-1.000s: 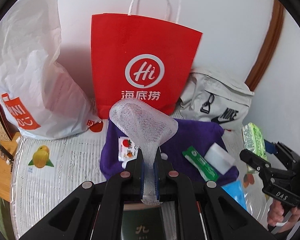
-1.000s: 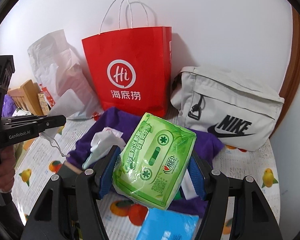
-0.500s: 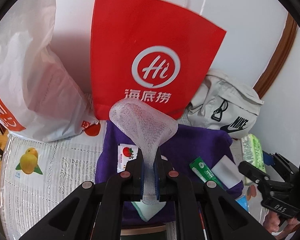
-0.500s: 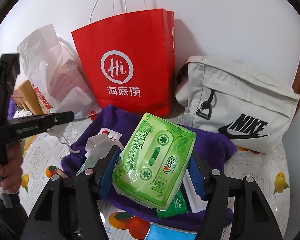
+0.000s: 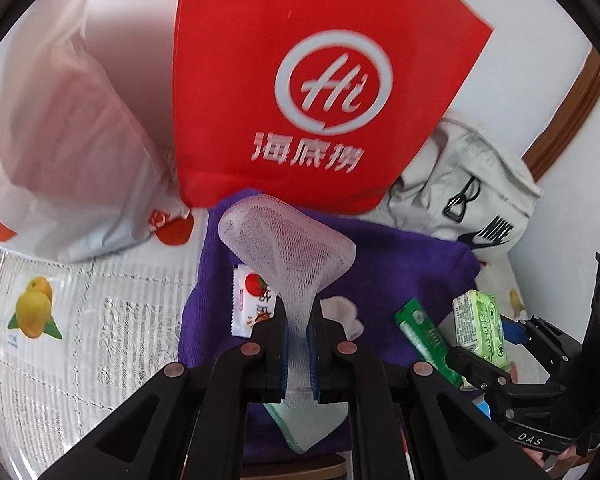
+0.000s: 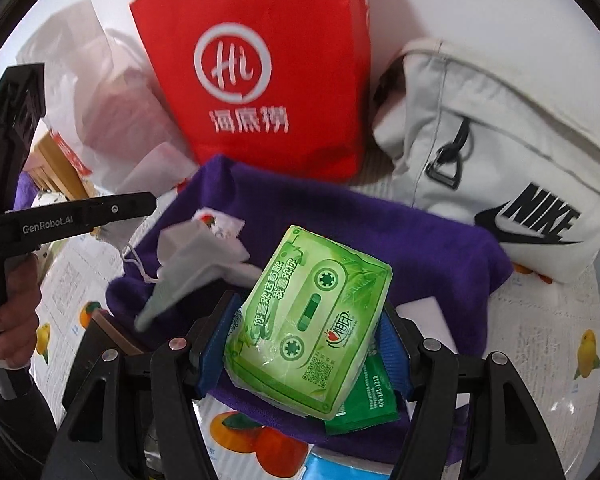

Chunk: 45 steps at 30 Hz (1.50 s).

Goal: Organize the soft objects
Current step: 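Open the right tool to drop the tissue pack while the left tool releases the mesh bag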

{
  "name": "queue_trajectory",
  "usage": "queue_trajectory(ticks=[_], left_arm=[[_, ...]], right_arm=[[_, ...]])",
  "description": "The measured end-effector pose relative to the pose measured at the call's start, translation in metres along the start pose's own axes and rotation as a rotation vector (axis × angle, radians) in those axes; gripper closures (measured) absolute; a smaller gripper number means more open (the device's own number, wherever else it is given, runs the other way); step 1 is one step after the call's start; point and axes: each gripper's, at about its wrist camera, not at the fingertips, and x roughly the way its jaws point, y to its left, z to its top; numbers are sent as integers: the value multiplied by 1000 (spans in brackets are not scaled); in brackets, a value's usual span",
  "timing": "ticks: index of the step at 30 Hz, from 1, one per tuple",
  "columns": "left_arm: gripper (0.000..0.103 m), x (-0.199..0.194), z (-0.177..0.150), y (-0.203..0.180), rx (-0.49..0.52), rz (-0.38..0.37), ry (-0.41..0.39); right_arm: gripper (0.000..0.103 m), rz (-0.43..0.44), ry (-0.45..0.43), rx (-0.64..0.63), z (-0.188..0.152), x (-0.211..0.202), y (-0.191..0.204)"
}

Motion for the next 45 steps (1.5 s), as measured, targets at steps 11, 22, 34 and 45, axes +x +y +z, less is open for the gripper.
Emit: queue_trajectory(ticks=[11,22,34,45], left_arm=[[95,26,-6,8,-16,4,71],[85,45,-8,6,-27,-18,114],[46,25,-6,-5,-1,-36,74],[46,-45,-19,-23,39,-2,-49]], right_arm=[[38,-15,109,-16,-9,37,1],[34,-29,174,-11,-12,57,0],[25,8,135,37,-8,39,-6],[25,-1,-15,41,-17,-40,-4]])
